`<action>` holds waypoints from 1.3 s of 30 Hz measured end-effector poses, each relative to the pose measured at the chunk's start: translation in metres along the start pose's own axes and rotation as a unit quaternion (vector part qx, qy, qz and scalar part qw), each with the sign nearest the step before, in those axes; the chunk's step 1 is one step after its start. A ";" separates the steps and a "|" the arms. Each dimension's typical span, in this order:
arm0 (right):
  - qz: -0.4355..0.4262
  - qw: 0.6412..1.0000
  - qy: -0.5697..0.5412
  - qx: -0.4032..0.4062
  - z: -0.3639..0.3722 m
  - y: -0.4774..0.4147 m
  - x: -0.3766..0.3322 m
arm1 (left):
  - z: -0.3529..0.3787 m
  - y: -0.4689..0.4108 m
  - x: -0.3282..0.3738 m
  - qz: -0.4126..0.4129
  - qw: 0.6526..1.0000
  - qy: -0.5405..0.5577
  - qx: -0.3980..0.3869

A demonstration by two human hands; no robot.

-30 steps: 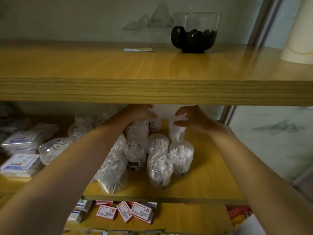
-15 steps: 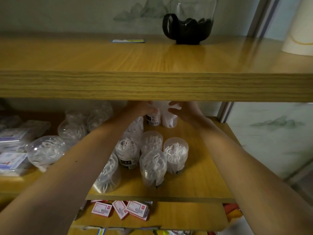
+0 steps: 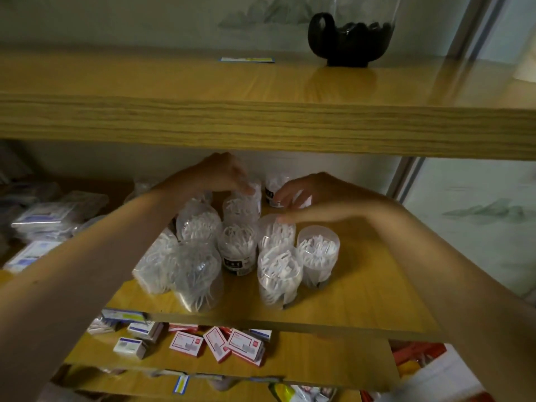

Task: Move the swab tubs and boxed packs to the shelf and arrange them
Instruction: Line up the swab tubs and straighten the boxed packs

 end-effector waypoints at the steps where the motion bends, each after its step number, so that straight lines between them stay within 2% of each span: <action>1: -0.001 1.000 0.016 -0.025 0.008 0.000 -0.003 | -0.001 0.001 -0.003 0.001 1.000 -0.001 0.006; 10: 0.019 0.998 0.046 -0.027 0.026 -0.008 -0.004 | -0.002 0.002 0.002 0.011 1.000 0.011 0.025; 15: 0.022 0.995 0.096 0.020 0.013 -0.002 -0.007 | -0.004 0.004 0.009 0.001 0.999 0.015 0.043; 21: 0.051 0.989 0.056 0.125 -0.033 0.002 0.029 | 0.001 0.006 0.022 0.010 0.999 0.014 0.045; 28: 0.061 0.984 0.008 0.170 -0.035 -0.005 0.055 | 0.014 0.003 0.037 0.030 0.998 0.035 0.033; 39: 0.054 0.982 0.021 0.182 -0.020 -0.017 0.065 | 0.021 0.004 0.042 0.036 0.999 0.011 0.038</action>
Point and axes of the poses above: each hand's wrist, its own y-axis away from the middle knuckle, its own z-axis out of the palm, x = y × z, the point moved 9 cm from there along -y, towards the middle knuckle, and after that the axes turned 6 degrees about x, right-handed, at the moved point
